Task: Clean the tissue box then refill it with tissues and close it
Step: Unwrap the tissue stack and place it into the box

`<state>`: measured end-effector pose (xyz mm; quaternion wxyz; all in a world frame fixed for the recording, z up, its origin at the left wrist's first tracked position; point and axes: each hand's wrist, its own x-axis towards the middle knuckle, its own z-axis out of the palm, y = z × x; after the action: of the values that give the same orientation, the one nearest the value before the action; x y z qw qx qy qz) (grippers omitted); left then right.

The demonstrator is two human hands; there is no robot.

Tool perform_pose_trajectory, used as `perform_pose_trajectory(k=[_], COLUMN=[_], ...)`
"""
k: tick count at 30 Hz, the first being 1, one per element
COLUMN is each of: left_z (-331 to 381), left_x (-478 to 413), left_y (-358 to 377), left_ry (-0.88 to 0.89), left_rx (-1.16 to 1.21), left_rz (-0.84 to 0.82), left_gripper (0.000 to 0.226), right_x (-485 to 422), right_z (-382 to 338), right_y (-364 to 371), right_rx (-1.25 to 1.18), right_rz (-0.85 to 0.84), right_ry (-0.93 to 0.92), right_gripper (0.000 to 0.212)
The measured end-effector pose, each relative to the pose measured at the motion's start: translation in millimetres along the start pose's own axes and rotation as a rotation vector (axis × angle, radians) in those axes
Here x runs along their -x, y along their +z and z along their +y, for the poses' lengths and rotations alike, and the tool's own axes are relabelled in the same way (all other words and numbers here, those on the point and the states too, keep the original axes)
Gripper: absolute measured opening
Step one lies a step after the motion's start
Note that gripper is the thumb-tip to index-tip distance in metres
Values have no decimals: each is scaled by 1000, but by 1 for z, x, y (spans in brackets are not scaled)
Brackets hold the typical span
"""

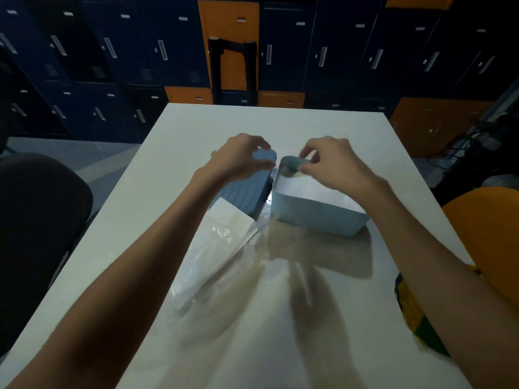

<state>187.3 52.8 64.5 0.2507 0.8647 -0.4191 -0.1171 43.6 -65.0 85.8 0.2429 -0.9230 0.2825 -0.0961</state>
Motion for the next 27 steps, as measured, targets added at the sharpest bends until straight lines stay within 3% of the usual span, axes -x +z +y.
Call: perform_pose_trajectory(k=[2, 5, 8, 11, 15, 21, 27], left_z=[-17, -45, -63, -73, -85, -90, -82], left_x=[24, 63, 97, 119, 130, 137, 140], left_y=[-3, 5, 24, 49, 73, 91, 90], left_ry=[-60, -205, -337, -323, -327, -281, -258], left_rx=[12, -13, -86, -182, -168, -136, -109], left_rz=[27, -64, -240, -302, -190, 37, 111], left_gripper=[47, 72, 114, 131, 132, 124, 117], right_x=[7, 14, 18, 19, 19, 22, 24], right_z=[-25, -44, -46, -43, -46, -36, -36], right_y=[15, 51, 90, 116, 119, 135, 136], right_rx=[-75, -38, 16, 2, 2, -55, -232], right_rz=[-43, -153, -276, -321, -329, -388, -331], right_ry=[-82, -129, -47, 24, 65, 138, 124], right_gripper=[20, 17, 17, 7, 7, 25, 13])
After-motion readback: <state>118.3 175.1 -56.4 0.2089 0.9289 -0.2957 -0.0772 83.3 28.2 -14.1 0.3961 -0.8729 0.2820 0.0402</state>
